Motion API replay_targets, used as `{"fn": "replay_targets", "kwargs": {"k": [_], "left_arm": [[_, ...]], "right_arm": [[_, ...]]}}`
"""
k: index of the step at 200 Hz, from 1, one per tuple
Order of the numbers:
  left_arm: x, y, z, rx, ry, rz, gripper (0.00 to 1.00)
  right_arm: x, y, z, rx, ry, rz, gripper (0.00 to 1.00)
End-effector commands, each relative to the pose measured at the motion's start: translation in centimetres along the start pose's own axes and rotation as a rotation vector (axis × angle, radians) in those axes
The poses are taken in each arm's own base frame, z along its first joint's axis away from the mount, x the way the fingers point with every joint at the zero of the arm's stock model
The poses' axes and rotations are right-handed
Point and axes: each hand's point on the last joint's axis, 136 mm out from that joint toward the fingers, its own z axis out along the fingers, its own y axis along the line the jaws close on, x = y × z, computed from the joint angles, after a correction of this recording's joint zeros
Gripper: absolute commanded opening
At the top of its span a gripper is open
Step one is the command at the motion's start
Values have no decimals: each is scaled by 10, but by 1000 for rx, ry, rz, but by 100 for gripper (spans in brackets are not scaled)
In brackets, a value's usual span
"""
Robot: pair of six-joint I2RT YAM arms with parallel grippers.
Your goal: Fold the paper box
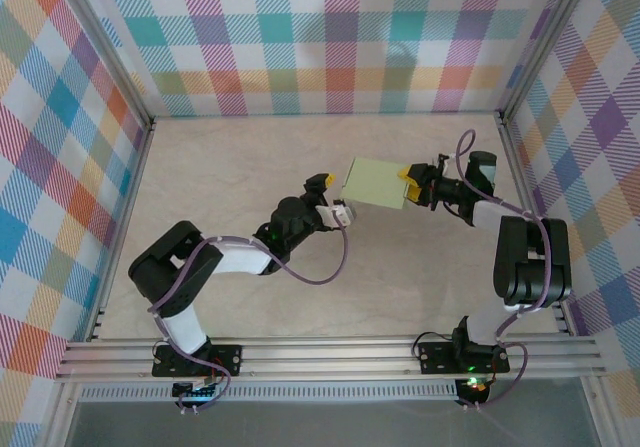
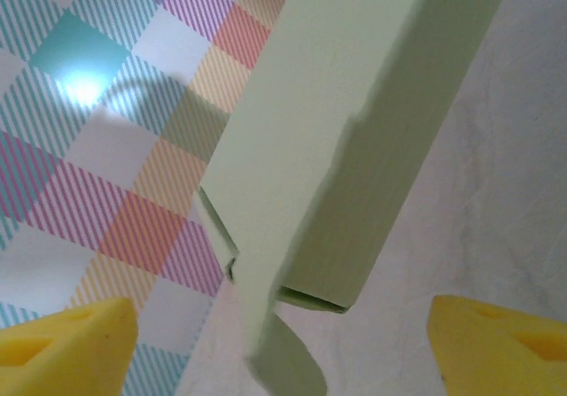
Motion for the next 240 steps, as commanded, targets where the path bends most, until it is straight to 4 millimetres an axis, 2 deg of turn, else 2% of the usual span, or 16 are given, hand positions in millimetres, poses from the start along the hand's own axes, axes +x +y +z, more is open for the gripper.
{"fn": "replay_targets", "kwargs": {"k": [1, 52, 79, 113, 131, 147, 188, 240], "left_arm": [[-15, 18, 6, -90, -47, 53, 80], [-18, 22, 11, -212, -44, 181, 70], [-28, 25, 9, -239, -68, 206, 68], [-36, 16, 15, -225, -79, 236, 67], [-40, 10, 18, -202, -91, 243, 63], [-41, 6, 20, -192, -93, 247, 61], [-39, 2, 21, -180, -81, 256, 48], [-33, -1, 23, -162, -43, 278, 42]], "right_arm": [[9, 11, -2, -43, 34, -23, 38], [15, 8, -2, -43, 47, 0, 38], [17, 8, -2, -44, 54, 1, 38], [18, 8, 0, -45, 61, 2, 38], [18, 7, 0, -43, 61, 4, 38], [19, 7, 0, -42, 64, 6, 38], [19, 4, 1, -38, 65, 13, 38], [16, 5, 1, -33, 59, 20, 39]]}}
